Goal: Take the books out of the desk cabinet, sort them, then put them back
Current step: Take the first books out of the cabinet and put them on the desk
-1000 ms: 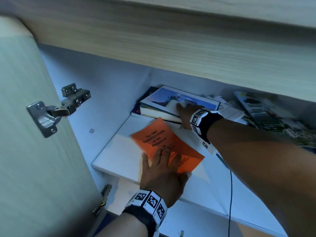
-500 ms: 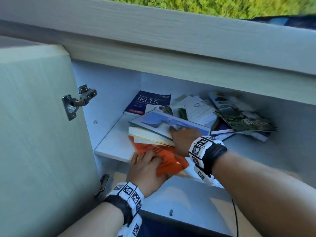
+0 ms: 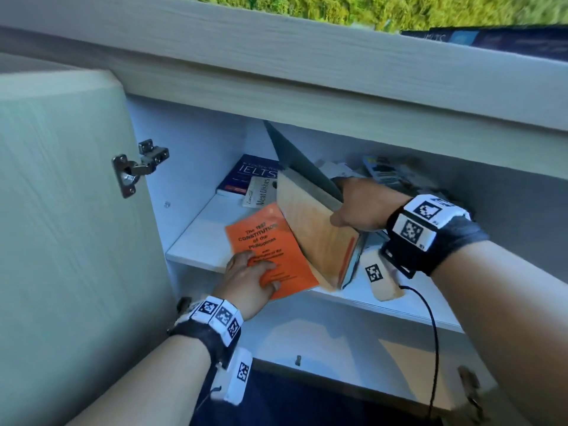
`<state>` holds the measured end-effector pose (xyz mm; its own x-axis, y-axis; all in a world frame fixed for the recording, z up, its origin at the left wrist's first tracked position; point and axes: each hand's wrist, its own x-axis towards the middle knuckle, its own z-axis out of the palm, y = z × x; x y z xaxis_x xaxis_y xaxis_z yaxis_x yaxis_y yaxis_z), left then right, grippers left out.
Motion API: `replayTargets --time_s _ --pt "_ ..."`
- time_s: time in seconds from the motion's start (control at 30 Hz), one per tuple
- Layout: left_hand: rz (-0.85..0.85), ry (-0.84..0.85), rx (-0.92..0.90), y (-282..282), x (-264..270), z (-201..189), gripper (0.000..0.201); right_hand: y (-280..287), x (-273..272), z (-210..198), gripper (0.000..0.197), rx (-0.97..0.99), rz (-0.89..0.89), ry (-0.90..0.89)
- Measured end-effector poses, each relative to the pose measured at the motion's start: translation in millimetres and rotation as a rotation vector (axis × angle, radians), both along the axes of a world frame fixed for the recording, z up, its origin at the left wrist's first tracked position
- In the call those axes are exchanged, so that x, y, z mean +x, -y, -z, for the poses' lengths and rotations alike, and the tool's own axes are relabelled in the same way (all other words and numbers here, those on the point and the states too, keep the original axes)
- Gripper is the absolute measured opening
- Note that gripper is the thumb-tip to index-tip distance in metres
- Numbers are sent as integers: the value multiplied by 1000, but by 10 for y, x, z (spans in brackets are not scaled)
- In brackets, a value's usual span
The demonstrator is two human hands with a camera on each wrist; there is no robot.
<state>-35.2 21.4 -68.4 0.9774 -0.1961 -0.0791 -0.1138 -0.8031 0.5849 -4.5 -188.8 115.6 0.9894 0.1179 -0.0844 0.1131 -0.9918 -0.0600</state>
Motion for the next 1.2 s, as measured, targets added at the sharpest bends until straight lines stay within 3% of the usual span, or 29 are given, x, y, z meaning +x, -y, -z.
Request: replayTargets --time_s 0.07,0.1,0.17,0.2,0.23,0.3,0.4,0.47,0.53,0.6,0.7,0.83,0.87,0.97,1.03,1.13,1.2 --pt "-14 -24 -74 -13 54 -5 42 -50 -73 61 29 60 26 75" --pt "-79 -26 -238 -12 63 4 36 -119 -128 115 25 80 37 68" --pt "-284 -63 -768 1 -11 5 21 -291 -248 273 31 104 14 -10" --pt "-378 -131 -1026 18 -45 0 25 -380 -295 376 32 110 -14 -39" --pt "-425 -164 -1206 38 -77 -27 35 -477 -332 481 32 95 -55 -57" --pt "-489 -147 -1356 57 -80 -7 44 -633 -363 706 33 10 -142 -62" --pt "-646 -118 -1375 24 21 56 42 -711 -381 950 51 -52 -144 -91" --pt "-714 -181 -1364 -13 74 99 60 -677 -361 1000 61 -78 -138 -177" --pt "-757 -213 -1257 -37 78 140 80 -608 -284 978 55 -73 -161 -219" --pt "-731 -261 -1209 -9 83 157 82 -522 -118 912 46 47 -171 -194" --pt "-598 -394 -1119 108 56 154 74 -332 247 787 39 251 -20 -55" --pt "-548 -349 -995 148 215 371 109 -84 754 790 35 328 164 -3" --pt "-543 -341 -997 144 261 428 109 -35 887 841 34 333 178 -20" --pt "-513 -362 -1032 142 305 485 83 52 1182 990 26 313 168 -114" --pt "-514 -386 -1059 145 301 506 67 100 1314 1090 37 352 181 -182" --pt "-519 -370 -1057 151 287 476 53 214 1476 1202 49 616 320 -198" --pt "-513 -374 -1070 163 285 443 48 291 1602 1248 33 780 359 -150"
